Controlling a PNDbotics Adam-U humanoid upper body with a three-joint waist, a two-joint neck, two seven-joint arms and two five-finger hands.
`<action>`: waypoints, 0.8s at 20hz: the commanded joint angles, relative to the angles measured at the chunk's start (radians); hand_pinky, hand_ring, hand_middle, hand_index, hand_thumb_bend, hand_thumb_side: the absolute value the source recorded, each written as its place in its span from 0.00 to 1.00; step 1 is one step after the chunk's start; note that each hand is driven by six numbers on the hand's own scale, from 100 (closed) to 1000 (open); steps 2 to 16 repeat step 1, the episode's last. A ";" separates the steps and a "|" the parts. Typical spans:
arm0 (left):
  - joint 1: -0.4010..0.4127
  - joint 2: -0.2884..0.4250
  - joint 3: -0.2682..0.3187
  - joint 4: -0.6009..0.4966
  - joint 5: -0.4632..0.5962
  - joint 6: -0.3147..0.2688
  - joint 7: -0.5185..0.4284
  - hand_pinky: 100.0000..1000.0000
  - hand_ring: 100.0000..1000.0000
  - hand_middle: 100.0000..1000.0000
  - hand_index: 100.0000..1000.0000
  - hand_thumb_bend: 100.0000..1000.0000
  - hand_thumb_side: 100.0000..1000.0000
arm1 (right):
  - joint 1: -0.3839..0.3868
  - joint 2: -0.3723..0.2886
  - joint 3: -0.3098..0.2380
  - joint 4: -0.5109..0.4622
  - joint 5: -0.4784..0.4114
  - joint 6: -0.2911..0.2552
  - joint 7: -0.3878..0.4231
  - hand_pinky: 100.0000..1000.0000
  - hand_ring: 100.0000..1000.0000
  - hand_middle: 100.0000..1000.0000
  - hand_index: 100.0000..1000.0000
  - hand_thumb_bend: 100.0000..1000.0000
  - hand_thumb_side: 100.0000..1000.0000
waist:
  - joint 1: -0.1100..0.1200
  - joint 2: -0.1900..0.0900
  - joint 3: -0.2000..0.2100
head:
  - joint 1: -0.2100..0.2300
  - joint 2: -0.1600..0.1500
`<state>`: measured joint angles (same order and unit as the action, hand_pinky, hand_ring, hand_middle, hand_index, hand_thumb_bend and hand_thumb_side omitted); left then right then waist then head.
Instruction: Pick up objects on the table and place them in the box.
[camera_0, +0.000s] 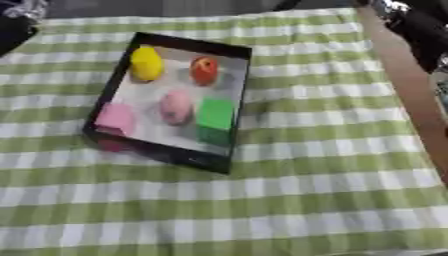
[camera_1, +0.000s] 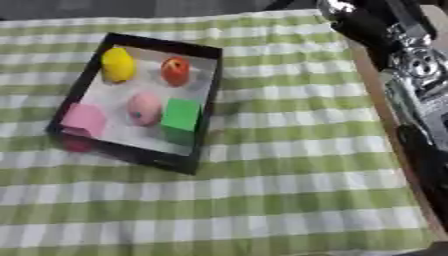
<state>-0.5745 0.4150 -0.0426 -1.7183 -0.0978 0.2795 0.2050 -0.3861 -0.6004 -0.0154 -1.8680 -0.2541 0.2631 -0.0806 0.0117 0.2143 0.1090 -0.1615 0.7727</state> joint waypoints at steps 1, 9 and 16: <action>0.045 0.031 0.064 -0.048 0.112 -0.064 0.137 0.73 0.66 0.66 0.75 0.28 0.44 | -0.007 -0.016 -0.014 -0.015 -0.006 -0.003 -0.008 0.93 0.76 0.65 0.72 0.12 0.32 | -0.018 -0.026 0.003 | -0.010 -0.003; 0.045 0.031 0.064 -0.048 0.112 -0.064 0.137 0.73 0.66 0.66 0.75 0.28 0.44 | -0.007 -0.016 -0.014 -0.015 -0.006 -0.003 -0.008 0.93 0.76 0.65 0.72 0.12 0.32 | -0.018 -0.026 0.003 | -0.010 -0.003; 0.045 0.031 0.064 -0.048 0.112 -0.064 0.137 0.73 0.66 0.66 0.75 0.28 0.44 | -0.007 -0.016 -0.014 -0.015 -0.006 -0.003 -0.008 0.93 0.76 0.65 0.72 0.12 0.32 | -0.018 -0.026 0.003 | -0.010 -0.003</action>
